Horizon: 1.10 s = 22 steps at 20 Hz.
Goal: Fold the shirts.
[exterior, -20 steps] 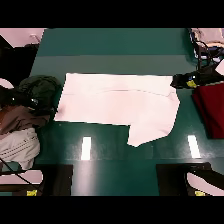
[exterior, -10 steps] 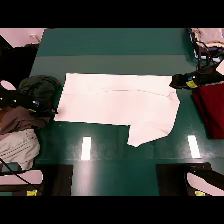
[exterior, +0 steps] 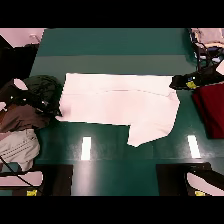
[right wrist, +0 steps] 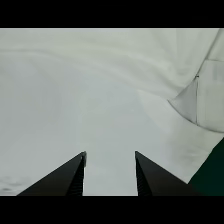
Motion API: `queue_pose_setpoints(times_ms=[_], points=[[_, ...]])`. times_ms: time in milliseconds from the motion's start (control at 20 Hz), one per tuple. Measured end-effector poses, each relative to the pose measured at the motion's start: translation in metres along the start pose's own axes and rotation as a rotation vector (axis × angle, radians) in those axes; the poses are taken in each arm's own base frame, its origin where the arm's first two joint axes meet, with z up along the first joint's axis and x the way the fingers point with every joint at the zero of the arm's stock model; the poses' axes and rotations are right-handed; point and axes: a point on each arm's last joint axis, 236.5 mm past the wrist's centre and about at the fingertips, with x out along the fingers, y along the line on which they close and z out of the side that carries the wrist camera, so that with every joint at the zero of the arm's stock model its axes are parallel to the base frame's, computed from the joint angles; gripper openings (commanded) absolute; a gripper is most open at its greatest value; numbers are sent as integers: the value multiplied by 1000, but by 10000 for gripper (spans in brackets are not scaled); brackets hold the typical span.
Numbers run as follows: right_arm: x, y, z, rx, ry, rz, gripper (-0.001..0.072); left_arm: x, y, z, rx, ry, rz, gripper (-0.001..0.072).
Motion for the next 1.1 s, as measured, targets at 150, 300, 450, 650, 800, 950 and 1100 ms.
queue_pose_setpoints(times_ms=[150, 300, 450, 650, 800, 950, 1100], points=[[-1, 0, -10, -6, 39, -1, 370, -1, -2, 1, -1, 2, 2, 23], [1, -3, -40, -23, 142, -4, 370, -10, -7, 2, 13, -1, 0, 24], [10, -12, -94, 2, 283, -5, 421, -26, -15, 7, 38, -36, 4, 24], [19, -24, -167, 112, 419, 30, 576, -40, -21, 10, 68, -73, 7, 24], [22, -27, -204, 180, 453, 66, 504, -43, -23, 11, 77, -83, 6, 24], [34, -23, -219, 224, 420, 104, 451, -45, -26, 12, 79, -90, -7, 24], [50, -20, -223, 239, 381, 120, 423, -45, -29, 12, 78, -94, -17, 24]])
